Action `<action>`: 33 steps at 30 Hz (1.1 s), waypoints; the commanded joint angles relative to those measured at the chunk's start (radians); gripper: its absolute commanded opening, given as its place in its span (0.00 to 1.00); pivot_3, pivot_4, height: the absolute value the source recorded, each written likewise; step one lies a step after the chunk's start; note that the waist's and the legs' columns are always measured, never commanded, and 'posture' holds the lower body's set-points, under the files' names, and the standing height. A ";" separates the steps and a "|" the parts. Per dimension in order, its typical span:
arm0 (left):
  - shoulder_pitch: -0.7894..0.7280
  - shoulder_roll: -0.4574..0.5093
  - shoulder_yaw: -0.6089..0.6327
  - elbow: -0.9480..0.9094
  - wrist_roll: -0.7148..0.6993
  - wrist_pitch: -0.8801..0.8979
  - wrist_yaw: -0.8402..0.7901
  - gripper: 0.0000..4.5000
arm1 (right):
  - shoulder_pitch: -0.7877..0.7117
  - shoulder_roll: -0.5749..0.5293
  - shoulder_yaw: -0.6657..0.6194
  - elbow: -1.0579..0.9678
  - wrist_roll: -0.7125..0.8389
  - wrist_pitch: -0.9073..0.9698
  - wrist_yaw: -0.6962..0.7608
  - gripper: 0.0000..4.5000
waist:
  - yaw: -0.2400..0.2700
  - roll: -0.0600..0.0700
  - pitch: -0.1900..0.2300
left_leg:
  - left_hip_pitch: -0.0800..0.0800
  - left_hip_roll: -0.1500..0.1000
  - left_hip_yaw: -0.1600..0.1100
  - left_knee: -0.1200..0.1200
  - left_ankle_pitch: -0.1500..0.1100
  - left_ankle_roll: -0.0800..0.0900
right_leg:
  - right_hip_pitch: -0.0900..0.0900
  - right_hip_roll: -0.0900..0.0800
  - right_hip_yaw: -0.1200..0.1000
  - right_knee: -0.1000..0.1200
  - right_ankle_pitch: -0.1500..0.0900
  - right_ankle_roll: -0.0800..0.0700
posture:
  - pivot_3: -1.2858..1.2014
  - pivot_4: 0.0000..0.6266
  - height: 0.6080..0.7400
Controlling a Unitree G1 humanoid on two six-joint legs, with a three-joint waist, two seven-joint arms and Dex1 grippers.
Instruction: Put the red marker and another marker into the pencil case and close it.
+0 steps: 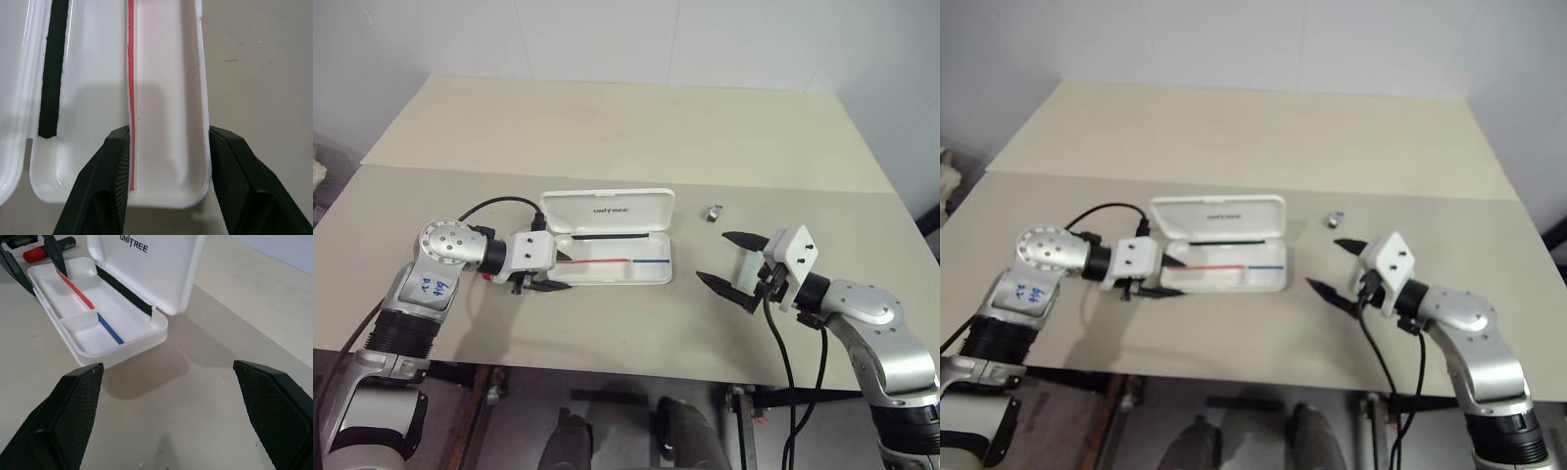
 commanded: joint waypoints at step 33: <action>0.085 -0.033 0.017 -0.353 -0.148 0.154 0.051 0.99 | 0.023 -0.023 -0.040 -0.049 0.044 -0.024 0.026 1.00 | 0.001 0.000 0.000 | 0.000 0.000 0.002 0.000 0.000 0.000 | 0.000 0.000 0.002 0.001 0.000 0.000 | 0.52 0.24 1.00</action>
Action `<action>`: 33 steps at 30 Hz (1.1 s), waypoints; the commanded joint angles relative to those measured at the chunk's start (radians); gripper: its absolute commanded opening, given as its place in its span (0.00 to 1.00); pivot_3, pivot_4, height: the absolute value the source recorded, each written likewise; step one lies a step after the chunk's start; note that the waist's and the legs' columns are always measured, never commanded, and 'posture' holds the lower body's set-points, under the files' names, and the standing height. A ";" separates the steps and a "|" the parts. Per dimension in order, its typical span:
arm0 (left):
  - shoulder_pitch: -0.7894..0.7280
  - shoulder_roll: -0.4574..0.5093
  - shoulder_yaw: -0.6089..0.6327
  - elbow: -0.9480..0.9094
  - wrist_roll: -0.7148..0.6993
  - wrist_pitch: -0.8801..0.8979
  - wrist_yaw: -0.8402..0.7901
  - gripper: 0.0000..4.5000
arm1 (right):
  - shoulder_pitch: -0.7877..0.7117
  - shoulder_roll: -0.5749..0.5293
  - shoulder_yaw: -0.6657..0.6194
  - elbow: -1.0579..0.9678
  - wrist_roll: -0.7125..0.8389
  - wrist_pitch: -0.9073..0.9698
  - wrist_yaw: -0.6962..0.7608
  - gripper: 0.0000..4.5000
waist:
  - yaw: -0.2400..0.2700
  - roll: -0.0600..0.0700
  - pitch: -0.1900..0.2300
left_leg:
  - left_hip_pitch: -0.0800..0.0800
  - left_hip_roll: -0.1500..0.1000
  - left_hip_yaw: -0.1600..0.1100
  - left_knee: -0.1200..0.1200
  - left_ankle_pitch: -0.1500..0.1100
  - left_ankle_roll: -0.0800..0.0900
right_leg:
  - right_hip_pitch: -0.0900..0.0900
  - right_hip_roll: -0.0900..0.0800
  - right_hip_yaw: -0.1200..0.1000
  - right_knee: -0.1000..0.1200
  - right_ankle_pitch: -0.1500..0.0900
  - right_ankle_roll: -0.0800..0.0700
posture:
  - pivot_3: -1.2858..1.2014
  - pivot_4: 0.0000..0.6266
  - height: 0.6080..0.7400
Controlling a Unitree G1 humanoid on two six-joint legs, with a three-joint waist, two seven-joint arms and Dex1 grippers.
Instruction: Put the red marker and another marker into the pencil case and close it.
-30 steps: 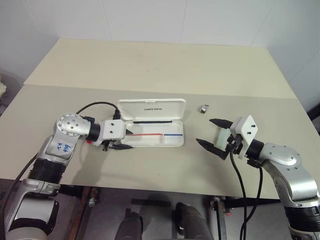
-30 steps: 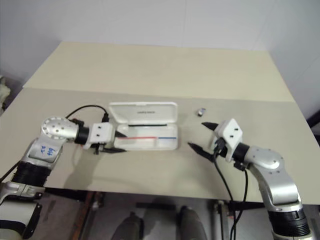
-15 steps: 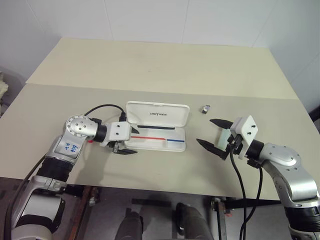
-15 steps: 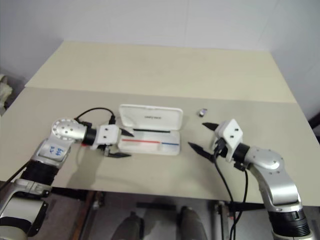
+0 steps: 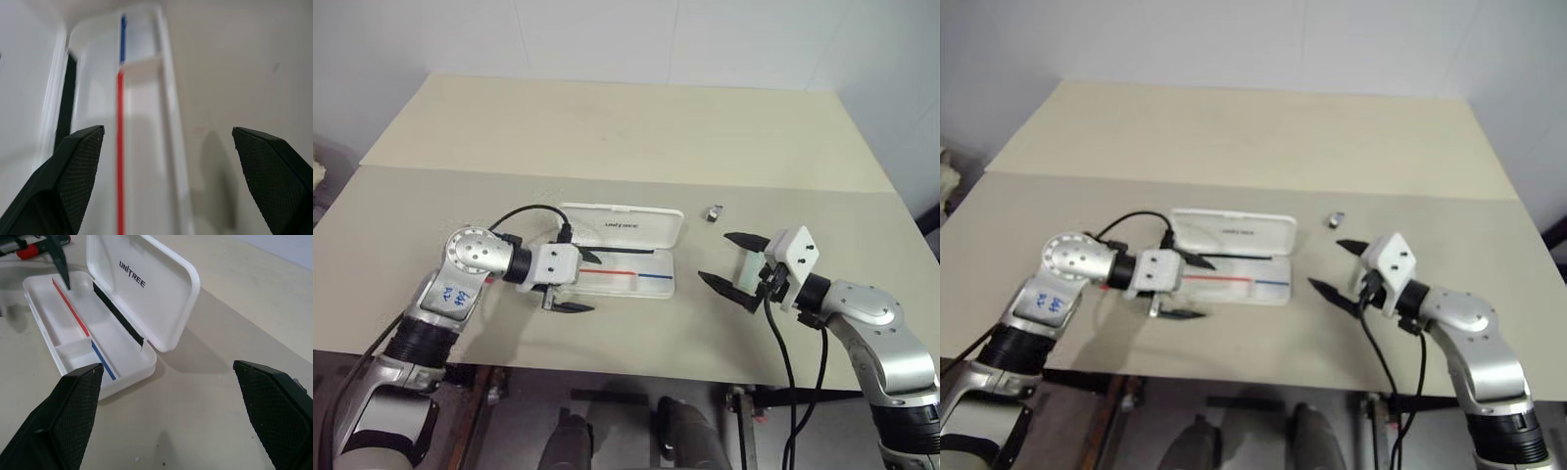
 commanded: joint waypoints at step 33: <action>0.327 -0.112 0.571 -0.590 0.101 0.906 0.975 0.99 | -0.173 -0.007 0.008 0.013 0.253 -0.074 0.338 1.00 | 0.003 -0.002 0.000 | 0.002 0.000 0.002 0.001 0.000 0.000 | 0.000 0.000 0.003 -0.002 0.001 0.000 | 0.52 0.24 1.00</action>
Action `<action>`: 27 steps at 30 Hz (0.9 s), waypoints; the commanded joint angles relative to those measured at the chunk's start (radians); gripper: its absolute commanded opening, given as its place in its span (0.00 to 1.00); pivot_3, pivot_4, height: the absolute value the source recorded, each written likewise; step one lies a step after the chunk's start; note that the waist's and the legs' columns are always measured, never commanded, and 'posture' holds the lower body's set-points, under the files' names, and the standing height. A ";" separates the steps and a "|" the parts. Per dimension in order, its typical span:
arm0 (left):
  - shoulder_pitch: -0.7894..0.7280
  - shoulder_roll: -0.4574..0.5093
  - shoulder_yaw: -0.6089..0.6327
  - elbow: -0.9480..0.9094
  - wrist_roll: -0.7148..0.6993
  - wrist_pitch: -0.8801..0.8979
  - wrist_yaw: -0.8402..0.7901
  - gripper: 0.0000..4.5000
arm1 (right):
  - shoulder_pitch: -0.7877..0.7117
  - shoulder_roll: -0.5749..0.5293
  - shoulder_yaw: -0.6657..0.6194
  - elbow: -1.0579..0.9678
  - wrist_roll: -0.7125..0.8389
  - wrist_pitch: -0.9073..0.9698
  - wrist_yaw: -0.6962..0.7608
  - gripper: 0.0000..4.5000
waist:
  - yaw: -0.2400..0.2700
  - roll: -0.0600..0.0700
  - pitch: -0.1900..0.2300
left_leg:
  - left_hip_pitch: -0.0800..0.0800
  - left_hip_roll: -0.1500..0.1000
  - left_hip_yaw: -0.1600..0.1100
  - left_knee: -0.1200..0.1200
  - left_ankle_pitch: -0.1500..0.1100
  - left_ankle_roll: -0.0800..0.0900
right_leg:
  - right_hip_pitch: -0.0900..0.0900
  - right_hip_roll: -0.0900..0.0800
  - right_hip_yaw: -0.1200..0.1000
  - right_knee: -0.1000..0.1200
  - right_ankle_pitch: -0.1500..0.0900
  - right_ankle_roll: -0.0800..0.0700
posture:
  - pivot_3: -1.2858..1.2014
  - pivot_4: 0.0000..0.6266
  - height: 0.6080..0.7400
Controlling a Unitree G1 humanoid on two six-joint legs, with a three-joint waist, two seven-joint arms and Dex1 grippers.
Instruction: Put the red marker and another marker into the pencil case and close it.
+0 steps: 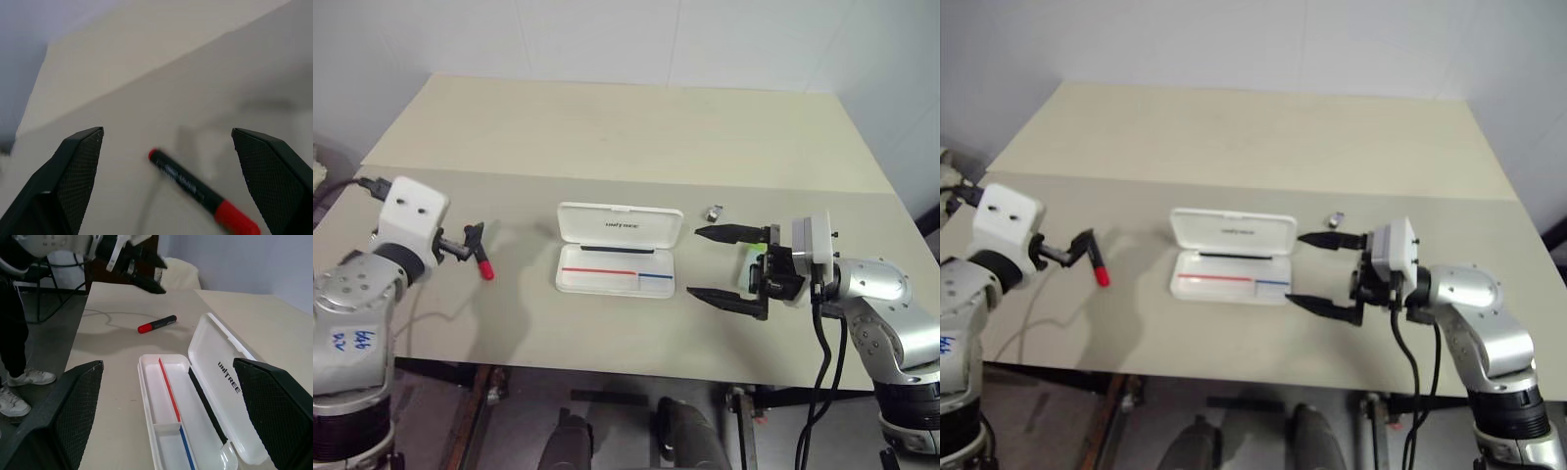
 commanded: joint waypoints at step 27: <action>-0.046 -0.417 0.110 0.334 -0.052 -0.164 0.397 0.99 | -0.031 0.030 0.027 -0.017 -0.044 -0.010 -0.090 1.00 | -0.002 -0.002 -0.001 | 0.001 0.000 0.003 0.001 0.000 -0.001 | 0.000 0.000 0.003 -0.001 0.003 0.001 | 0.52 0.24 1.00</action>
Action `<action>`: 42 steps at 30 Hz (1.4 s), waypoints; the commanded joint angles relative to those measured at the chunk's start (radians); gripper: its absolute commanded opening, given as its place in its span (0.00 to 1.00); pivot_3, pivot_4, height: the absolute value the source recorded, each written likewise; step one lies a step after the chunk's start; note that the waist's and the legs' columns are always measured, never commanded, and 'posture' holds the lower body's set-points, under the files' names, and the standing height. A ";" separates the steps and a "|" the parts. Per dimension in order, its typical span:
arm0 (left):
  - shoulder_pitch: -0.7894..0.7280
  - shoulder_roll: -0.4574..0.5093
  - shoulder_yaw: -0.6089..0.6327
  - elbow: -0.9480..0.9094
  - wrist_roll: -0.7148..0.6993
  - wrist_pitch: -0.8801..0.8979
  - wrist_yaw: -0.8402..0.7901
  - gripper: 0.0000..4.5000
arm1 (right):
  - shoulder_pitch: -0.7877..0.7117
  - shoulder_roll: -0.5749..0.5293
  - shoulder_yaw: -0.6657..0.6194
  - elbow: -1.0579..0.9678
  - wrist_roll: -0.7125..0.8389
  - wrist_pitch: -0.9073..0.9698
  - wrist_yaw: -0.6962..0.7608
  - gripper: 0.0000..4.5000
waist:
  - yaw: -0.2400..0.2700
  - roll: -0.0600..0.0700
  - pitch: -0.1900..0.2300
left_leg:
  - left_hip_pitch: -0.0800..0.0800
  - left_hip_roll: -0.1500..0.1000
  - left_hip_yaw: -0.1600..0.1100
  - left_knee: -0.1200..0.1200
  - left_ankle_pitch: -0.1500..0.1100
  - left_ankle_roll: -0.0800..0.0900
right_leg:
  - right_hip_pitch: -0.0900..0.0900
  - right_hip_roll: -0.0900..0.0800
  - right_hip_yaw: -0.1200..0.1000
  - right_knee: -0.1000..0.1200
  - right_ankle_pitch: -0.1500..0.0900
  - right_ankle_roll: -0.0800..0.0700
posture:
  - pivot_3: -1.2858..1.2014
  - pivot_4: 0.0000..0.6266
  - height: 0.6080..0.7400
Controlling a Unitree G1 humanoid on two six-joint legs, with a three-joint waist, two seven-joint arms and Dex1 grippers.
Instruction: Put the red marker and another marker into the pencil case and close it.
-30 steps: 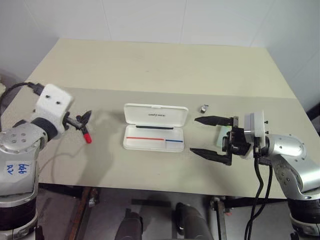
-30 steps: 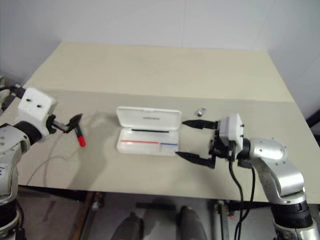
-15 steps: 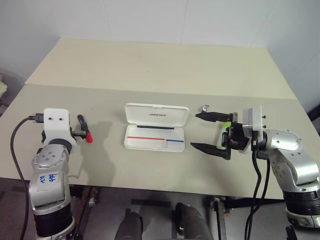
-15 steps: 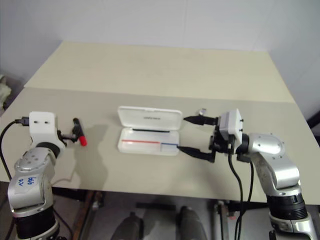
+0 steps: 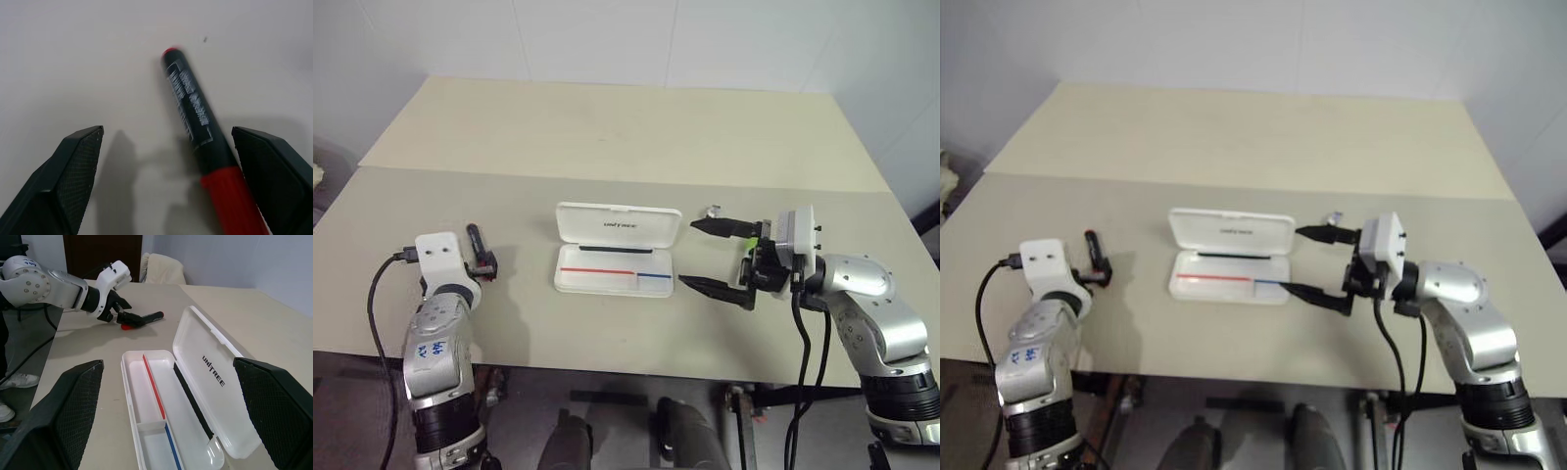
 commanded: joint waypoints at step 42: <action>-0.292 0.573 -0.295 -0.150 -0.412 -0.311 -0.870 0.13 | -0.044 0.013 0.007 -0.050 -0.033 0.006 -0.076 1.00 | -0.001 -0.002 0.001 | -0.003 0.000 0.004 -0.003 -0.004 -0.002 | -0.004 0.003 0.007 -0.006 0.003 0.003 | 0.52 0.24 1.00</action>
